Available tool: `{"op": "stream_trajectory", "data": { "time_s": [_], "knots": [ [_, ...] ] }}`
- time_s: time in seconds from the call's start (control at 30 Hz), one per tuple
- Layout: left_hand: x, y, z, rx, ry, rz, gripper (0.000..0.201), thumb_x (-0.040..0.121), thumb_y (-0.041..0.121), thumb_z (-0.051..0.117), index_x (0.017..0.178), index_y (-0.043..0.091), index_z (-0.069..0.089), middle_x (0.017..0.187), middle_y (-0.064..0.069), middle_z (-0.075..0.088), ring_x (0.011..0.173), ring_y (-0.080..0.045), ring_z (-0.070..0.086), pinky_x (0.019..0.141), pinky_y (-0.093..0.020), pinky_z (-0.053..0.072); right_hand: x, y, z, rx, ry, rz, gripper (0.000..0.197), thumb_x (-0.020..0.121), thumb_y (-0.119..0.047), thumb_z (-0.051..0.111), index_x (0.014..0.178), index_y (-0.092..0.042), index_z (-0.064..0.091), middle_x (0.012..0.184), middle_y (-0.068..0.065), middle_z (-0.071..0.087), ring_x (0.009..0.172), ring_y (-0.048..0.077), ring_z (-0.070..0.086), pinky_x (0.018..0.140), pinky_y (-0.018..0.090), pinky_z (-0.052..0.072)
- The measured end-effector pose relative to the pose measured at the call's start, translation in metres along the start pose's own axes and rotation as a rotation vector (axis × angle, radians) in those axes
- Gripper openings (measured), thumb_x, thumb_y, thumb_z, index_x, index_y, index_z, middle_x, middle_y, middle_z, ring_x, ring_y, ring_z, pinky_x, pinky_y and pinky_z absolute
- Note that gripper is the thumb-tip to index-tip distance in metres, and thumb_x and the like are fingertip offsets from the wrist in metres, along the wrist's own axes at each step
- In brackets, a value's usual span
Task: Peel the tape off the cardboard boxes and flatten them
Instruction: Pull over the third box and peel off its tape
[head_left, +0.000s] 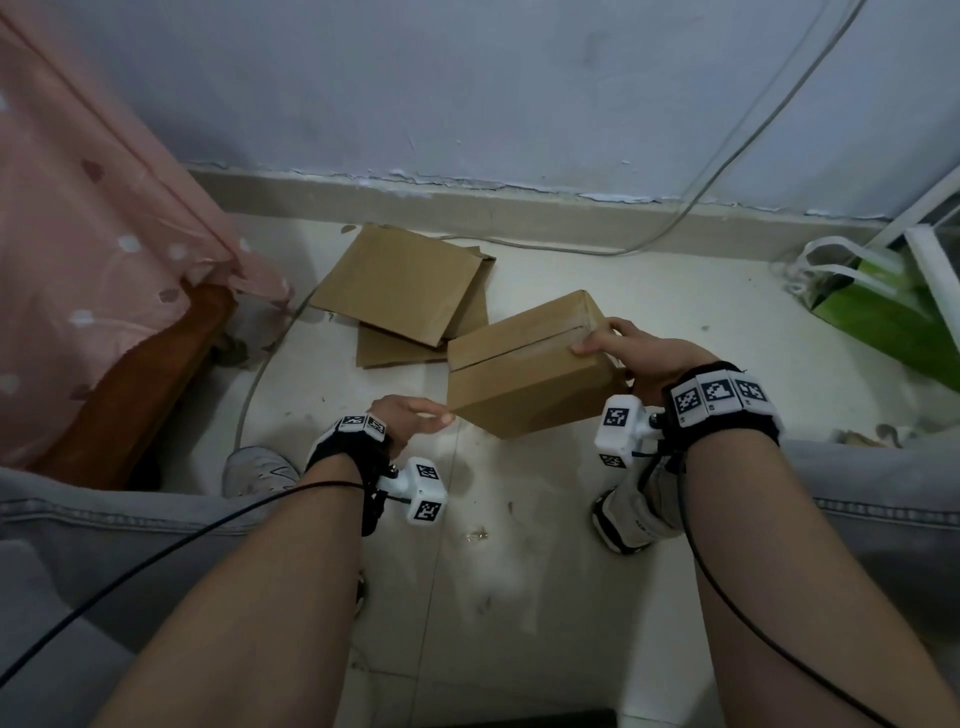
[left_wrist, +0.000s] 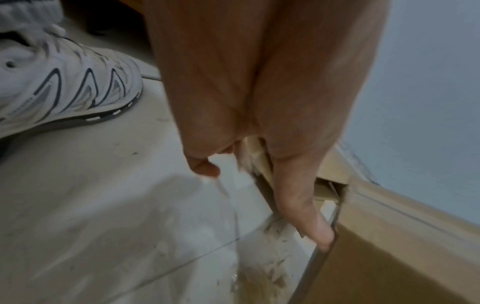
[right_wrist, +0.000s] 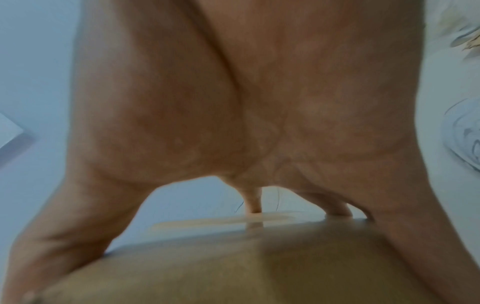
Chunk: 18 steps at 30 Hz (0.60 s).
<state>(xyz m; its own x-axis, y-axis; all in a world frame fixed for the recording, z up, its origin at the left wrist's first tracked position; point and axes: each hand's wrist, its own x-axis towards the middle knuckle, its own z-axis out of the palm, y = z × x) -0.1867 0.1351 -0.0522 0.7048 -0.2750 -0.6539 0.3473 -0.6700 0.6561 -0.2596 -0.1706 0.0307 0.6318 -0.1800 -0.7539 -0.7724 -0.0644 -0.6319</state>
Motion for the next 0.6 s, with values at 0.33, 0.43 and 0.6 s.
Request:
{"op": "stream_trajectory", "data": {
  "time_s": [0.33,0.43,0.6],
  "knots": [
    [0.019,0.008,0.022,-0.170,0.186,-0.049,0.023,0.086,0.004,0.068,0.082,0.026,0.071,0.084,-0.012,0.074,0.083,-0.022,0.068,0.077,-0.034,0.057,-0.001,0.000,0.002,0.068,0.022,0.005,0.091,0.079,-0.035,0.077,0.150,-0.027,0.022,0.120,0.010,0.049,0.100,0.031,0.059,0.074,0.045,0.056],
    [0.031,0.004,0.030,-0.177,0.215,-0.049,0.018,0.076,0.006,0.073,0.076,0.024,0.072,0.090,-0.018,0.074,0.084,-0.026,0.072,0.083,-0.034,0.057,-0.001,0.002,0.003,0.063,0.038,0.004,0.092,0.082,-0.035,0.076,0.153,-0.026,0.017,0.123,0.010,0.045,0.096,0.029,0.058,0.080,0.048,0.055],
    [0.051,-0.004,0.041,-0.167,0.215,-0.001,0.013,0.065,0.012,0.077,0.075,0.016,0.071,0.082,-0.012,0.074,0.081,-0.023,0.071,0.089,-0.045,0.054,0.000,0.004,0.002,0.143,0.056,0.023,0.090,0.083,-0.033,0.074,0.152,-0.023,0.018,0.110,0.008,0.048,0.093,0.031,0.058,0.070,0.045,0.055]
  ]
}}
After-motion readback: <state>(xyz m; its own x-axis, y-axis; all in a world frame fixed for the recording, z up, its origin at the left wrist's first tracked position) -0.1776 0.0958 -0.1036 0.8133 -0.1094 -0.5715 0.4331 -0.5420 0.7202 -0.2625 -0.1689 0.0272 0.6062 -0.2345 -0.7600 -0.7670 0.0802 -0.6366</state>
